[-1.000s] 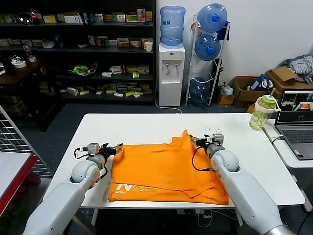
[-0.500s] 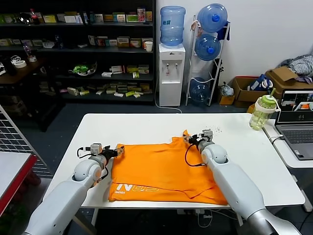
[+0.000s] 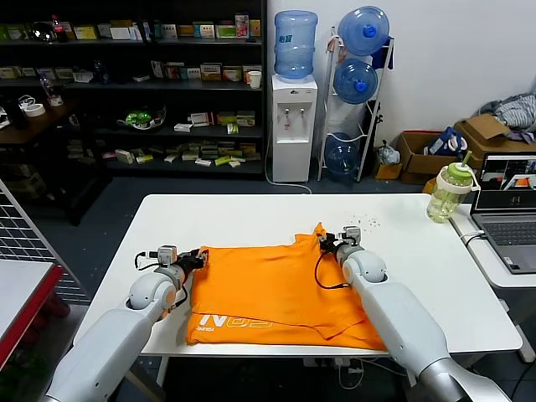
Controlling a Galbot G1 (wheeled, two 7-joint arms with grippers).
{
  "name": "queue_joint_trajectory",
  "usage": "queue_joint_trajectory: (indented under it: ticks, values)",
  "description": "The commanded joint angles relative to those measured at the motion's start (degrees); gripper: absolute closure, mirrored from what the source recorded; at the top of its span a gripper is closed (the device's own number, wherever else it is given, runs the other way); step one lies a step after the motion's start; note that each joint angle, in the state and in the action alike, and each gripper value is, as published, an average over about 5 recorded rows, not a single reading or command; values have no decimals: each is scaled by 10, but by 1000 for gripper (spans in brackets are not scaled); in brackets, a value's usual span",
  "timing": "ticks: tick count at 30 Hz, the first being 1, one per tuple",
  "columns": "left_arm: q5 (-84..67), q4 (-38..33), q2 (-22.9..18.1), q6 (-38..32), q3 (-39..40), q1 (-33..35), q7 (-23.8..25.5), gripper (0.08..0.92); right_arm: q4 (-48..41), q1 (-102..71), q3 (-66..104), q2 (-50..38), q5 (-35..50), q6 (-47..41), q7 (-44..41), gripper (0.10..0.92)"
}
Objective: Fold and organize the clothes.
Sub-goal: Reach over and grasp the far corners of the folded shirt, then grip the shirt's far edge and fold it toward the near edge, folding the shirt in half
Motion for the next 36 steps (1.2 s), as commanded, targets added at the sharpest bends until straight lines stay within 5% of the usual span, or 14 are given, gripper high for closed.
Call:
queue_joint_trajectory:
  ticks: [1,9,26,36]
  values:
    - [8,0,-3,-12,1,-1,4,718,6,-2,-2,2,-3,25,-10,772]
    - [12,-40,1,-37,-13,18,2,906,60,-24,7,-15,-3,54,-8,901]
    - [7,-300,90,-21,-66,171,-51,910,420,-286,104,-188,69,2,51,901]
    - [16,-383,120,-21,-86,280,-75,910,545,-416,162,-215,77,-9,92,901]
